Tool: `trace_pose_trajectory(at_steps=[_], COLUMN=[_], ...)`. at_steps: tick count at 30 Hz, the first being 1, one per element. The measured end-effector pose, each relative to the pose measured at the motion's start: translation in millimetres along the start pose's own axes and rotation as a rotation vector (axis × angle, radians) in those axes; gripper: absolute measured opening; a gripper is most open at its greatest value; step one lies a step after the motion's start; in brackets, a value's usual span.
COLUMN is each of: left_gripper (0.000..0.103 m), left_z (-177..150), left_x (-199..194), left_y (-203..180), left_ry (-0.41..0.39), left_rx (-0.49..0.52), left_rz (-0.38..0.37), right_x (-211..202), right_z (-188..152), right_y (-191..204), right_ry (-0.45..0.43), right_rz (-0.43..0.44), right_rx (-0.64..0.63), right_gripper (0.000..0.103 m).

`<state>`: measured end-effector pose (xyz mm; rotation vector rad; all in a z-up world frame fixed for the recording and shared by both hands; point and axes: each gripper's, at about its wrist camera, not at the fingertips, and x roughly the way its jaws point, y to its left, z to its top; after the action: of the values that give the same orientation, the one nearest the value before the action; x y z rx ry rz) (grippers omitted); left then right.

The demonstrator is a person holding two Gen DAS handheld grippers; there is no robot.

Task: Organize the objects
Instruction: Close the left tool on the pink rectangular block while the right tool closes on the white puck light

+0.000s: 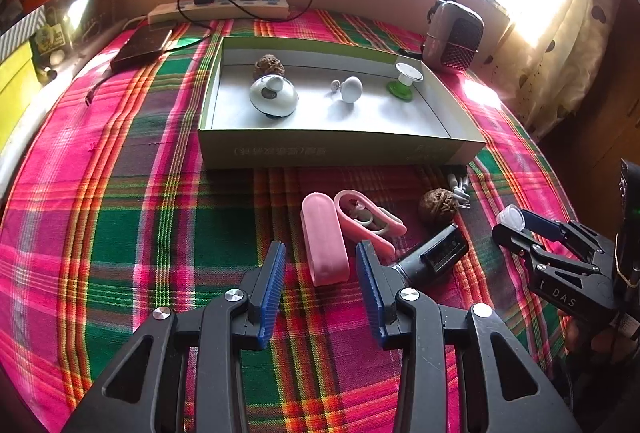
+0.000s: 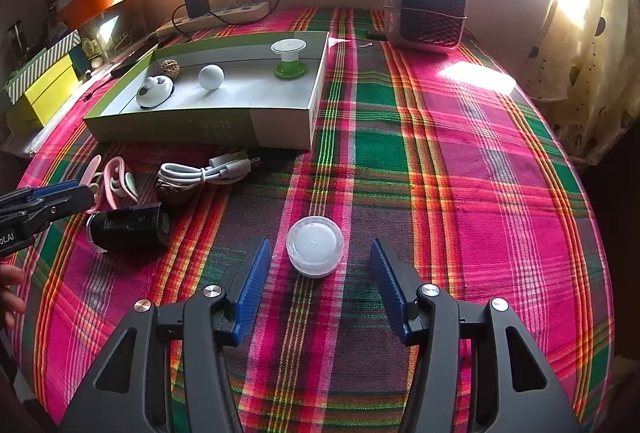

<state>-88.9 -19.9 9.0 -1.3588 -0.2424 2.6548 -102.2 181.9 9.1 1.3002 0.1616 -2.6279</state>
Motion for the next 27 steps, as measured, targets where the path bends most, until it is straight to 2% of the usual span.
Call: trace_pose_trajectory(at_steps=[6,11,27], left_gripper=[0.035,0.035,0.033], left_z=[2,4,7], left_x=[7,9,12], left_y=[0,0,-2], left_ry=[0.01,0.007,-0.004], left_rx=[0.023,0.036,0.052], left_rz=[0.035,0.039,0.06], right_x=[2,4,4], right_z=[2,4,3], right_y=[-2,-4,-5], right_ry=[0.0,0.004,-0.009], right_rz=[-0.008,-0.011,-0.018], right_rx=[-0.001,0.009,0.014], right_gripper=[0.053,0.059,0.059])
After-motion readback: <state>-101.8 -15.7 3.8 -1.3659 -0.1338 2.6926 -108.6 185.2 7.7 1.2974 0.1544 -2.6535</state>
